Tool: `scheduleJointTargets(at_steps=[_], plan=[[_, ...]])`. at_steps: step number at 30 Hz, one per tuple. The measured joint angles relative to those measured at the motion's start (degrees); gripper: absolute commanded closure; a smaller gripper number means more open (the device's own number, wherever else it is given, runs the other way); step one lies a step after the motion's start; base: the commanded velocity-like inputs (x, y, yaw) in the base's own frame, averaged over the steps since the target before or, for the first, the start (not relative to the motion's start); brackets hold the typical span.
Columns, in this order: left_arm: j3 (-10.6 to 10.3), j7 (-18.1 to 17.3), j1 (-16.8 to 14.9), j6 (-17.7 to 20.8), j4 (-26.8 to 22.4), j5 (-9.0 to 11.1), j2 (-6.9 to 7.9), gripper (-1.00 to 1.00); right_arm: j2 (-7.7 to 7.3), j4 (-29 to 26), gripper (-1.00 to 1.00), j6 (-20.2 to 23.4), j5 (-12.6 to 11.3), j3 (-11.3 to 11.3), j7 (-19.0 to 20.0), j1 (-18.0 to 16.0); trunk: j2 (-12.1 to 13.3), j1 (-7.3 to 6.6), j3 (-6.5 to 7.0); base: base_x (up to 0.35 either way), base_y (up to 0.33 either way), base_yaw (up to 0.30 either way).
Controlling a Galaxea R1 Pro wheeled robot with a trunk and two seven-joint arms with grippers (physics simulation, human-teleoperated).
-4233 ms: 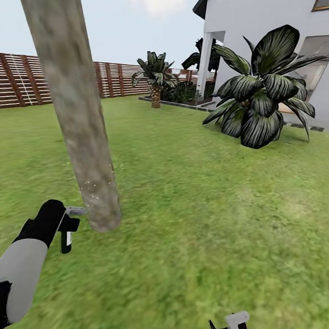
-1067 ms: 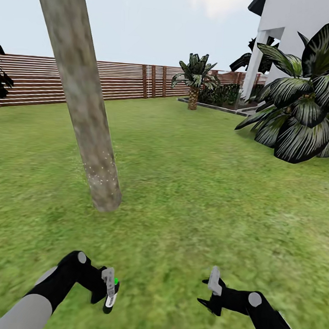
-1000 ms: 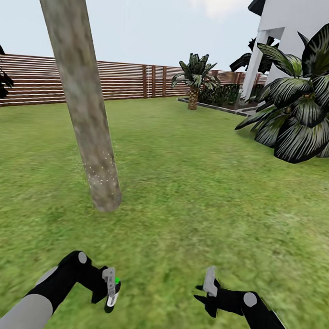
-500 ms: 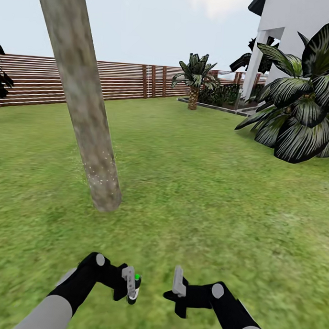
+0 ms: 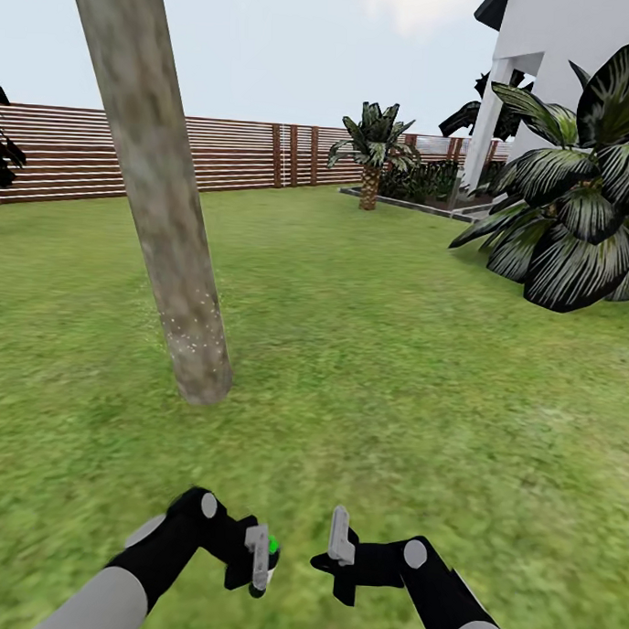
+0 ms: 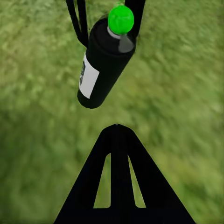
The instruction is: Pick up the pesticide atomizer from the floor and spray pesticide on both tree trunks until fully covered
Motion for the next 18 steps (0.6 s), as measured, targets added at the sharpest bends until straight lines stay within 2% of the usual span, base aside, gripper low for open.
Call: scheduleJointTargets(at_steps=[2, 4, 9, 14, 18], plan=[[-1.44, 0.21, 0.0, 0.03, 0.02, 0.03, 0.09, 1.0, 0.0, 0.0, 1.0, 0.0, 0.0, 0.0, 0.0, 0.0, 0.0, 0.0, 0.0, 0.0, 0.0, 0.0], [-1.88, 0.28, 0.07, 0.03, 1.02, -0.15, 0.11, 1.0, 0.0, 0.0, 1.0, 0.0, 0.0, 0.0, 0.0, 0.0, 0.0, 0.0, 0.0, 0.0, 0.0, 0.0], [-1.94, 5.07, 0.07, -0.09, 4.52, -0.24, -0.04, 1.0, 0.0, 0.0, 1.0, 0.0, 0.0, 0.0, 0.0, -0.03, 0.0, 0.0, 0.0, 0.0, 0.0, 0.0], [-1.96, 5.73, 0.08, -0.19, 5.11, 0.12, -0.14, 1.0, 0.0, -0.01, 1.0, 0.0, 0.0, 0.0, 0.0, -0.22, 0.0, 0.0, 0.0, 0.0, 0.0, 0.0], [-1.96, 5.9, 0.08, -0.24, 6.93, 0.1, -1.67, 1.0, -0.15, -0.15, 1.0, 0.0, -0.06, -0.07, -0.04, -0.34, 0.0, 0.0, 0.0, 0.0, 0.0, 0.0]])
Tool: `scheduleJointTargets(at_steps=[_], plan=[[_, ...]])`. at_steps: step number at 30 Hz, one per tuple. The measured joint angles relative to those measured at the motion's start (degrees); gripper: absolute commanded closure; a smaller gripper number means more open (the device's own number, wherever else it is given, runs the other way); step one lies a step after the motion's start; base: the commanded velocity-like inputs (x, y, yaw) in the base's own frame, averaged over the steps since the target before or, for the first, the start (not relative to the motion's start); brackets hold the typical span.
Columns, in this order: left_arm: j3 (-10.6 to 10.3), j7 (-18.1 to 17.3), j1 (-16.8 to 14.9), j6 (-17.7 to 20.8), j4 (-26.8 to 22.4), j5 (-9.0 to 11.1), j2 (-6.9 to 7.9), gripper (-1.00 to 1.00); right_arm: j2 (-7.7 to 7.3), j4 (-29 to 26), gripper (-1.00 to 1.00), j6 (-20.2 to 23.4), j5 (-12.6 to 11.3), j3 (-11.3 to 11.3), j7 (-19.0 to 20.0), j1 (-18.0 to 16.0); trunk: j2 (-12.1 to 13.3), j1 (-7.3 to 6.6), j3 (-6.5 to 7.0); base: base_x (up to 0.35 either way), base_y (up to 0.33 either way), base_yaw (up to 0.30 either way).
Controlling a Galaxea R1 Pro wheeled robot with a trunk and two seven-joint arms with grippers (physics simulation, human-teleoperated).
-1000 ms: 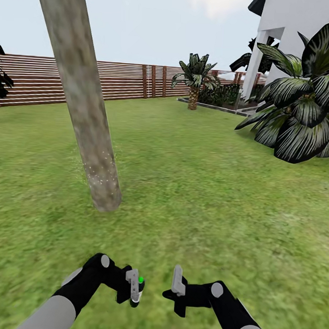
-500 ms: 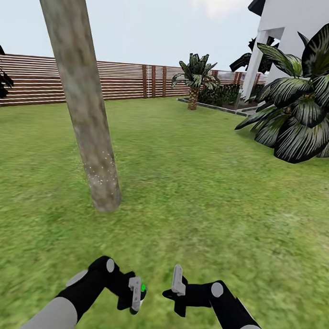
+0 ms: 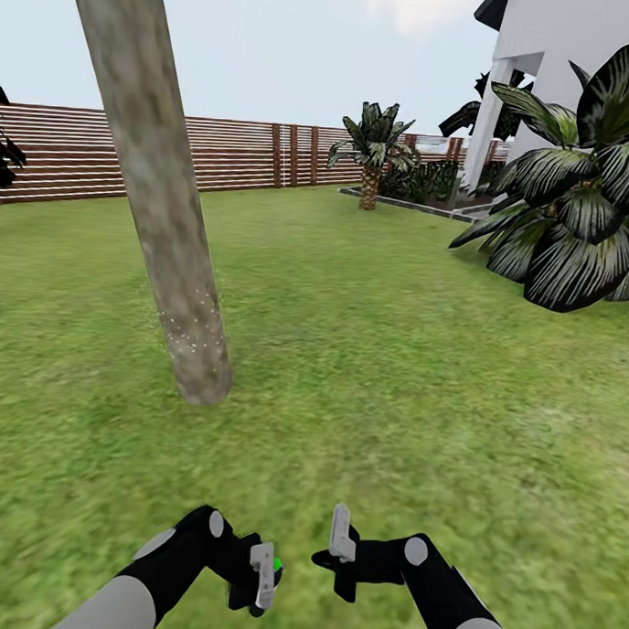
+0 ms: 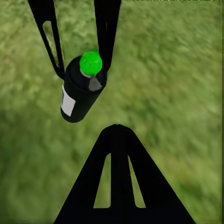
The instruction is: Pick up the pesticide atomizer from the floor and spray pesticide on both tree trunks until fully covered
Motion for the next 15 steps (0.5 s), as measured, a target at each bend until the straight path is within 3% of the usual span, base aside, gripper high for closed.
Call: scheduleJointTargets(at_steps=[4, 15], plan=[[0.09, 0.12, -0.03, 0.02, 0.36, 0.33, -0.77, 1.0, 0.04, -2.52, 1.0, 0.1, -0.29, -0.01, 0.02, -0.17, 0.0, 0.0, 0.0, 0.0, 0.0, 0.0], [0.31, 2.19, -0.09, 0.1, 0.07, 0.69, -2.4, 1.0, 0.05, -2.78, 1.0, 0.08, -0.31, -0.01, 0.03, -0.18, 0.0, 0.0, 0.0, 0.0, 0.0, 0.0]])
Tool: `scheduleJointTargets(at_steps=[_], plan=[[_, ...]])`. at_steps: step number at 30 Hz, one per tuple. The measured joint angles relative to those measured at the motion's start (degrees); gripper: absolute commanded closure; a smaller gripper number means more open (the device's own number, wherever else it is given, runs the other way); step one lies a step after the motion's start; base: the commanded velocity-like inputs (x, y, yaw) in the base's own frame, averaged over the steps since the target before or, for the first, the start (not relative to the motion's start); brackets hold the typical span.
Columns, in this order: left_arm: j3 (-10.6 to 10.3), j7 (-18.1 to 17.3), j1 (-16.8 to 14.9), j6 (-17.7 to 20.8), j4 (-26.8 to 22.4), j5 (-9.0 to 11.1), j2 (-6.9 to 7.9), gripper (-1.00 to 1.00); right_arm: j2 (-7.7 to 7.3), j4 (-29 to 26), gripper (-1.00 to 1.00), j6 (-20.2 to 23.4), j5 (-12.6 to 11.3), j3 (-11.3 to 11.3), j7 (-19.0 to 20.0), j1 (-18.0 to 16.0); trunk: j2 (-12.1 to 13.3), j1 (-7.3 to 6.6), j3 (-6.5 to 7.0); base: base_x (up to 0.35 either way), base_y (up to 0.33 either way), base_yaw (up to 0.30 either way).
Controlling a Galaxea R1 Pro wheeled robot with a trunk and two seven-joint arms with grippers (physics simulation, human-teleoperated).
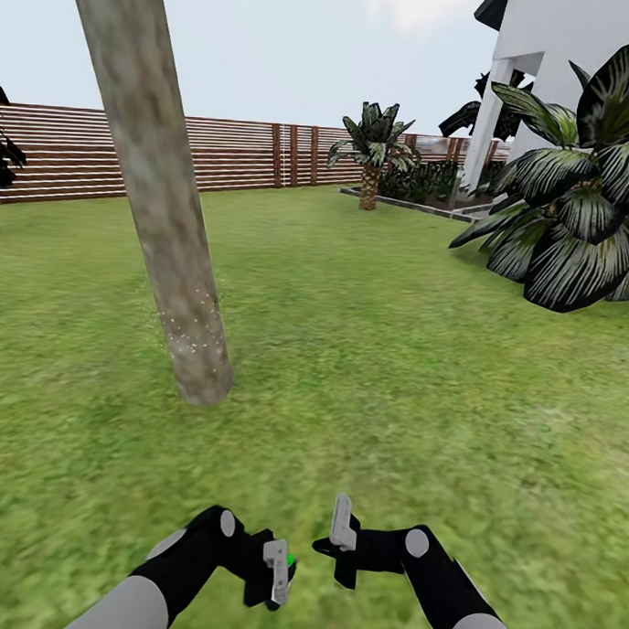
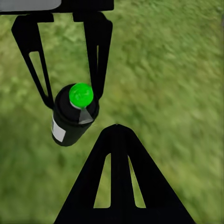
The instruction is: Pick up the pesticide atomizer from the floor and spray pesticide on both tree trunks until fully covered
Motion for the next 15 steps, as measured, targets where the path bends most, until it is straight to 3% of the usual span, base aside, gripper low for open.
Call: scheduleJointTargets(at_steps=[10, 15], plan=[[0.15, 0.09, 0.0, 0.01, -0.63, 2.03, -0.2, 1.0, 0.0, 0.03, 1.0, 0.01, 0.0, 0.0, 0.0, 0.0, 0.0, 0.0, 0.0, 0.0, 0.0, 0.0], [0.22, 1.83, 0.0, 0.01, -0.65, 2.17, -0.64, 1.0, 0.0, 0.03, 1.0, 0.0, 0.0, 0.0, 0.0, 0.0, 0.0, 0.0, 0.0, 0.0, 0.0, 0.0]])
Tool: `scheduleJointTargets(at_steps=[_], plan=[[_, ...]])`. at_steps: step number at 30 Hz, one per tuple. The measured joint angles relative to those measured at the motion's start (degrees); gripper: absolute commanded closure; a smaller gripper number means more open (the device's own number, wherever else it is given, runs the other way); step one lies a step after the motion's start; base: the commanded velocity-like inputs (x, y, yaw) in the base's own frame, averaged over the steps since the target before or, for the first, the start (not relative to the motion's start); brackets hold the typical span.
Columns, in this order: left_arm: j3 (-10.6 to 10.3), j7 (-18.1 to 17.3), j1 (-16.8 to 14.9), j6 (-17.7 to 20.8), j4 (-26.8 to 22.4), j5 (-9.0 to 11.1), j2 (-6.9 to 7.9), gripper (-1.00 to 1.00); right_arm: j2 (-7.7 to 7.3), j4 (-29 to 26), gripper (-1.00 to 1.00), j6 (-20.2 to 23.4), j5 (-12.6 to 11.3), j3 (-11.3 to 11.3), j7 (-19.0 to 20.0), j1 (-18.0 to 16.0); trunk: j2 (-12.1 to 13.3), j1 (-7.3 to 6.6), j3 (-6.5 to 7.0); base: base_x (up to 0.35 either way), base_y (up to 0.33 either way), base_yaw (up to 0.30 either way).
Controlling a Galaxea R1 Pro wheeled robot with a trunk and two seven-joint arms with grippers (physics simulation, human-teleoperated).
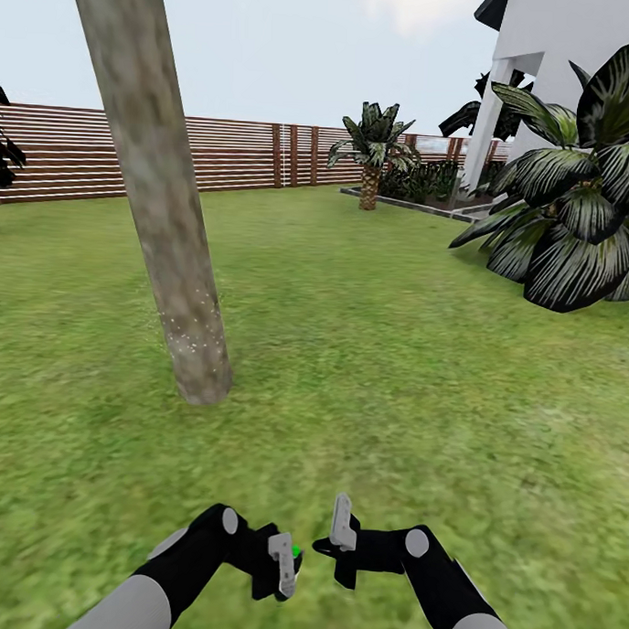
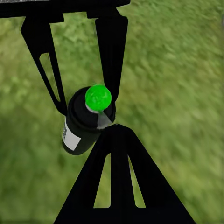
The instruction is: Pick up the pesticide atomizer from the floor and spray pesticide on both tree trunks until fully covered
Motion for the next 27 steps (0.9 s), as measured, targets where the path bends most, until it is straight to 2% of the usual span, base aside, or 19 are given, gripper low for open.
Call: scheduleJointTargets(at_steps=[11, 14, 16, 27], plan=[[0.01, 0.24, -0.05, 0.0, 0.0, 0.16, -1.16, 1.0, 0.0, 0.0, 1.0, 0.0, 0.0, 0.0, 0.0, 0.0, 0.0, 0.0, 0.0, 0.0, 0.0, 0.0], [-0.07, 0.24, -0.1, 0.0, 0.0, 2.14, -1.18, 1.0, 0.0, 0.0, 1.0, 0.01, 0.0, 0.0, 0.0, 0.0, 0.0, 0.0, 0.0, 0.0, 0.0, 0.0], [-0.08, 0.24, -0.12, 0.0, 0.0, 2.76, -1.17, 1.0, 0.0, 0.0, 1.0, 0.02, 0.0, 0.0, 0.0, 0.0, 0.0, 0.0, 0.0, 0.0, 0.0, 0.0], [-0.09, 0.24, -0.17, 0.0, 0.0, 3.22, -1.23, 1.0, 0.0, 0.0, 1.0, 0.02, 0.07, 0.0, 0.0, 0.0, 0.0, 0.0, 0.0, 0.0, 0.0, 0.0]])
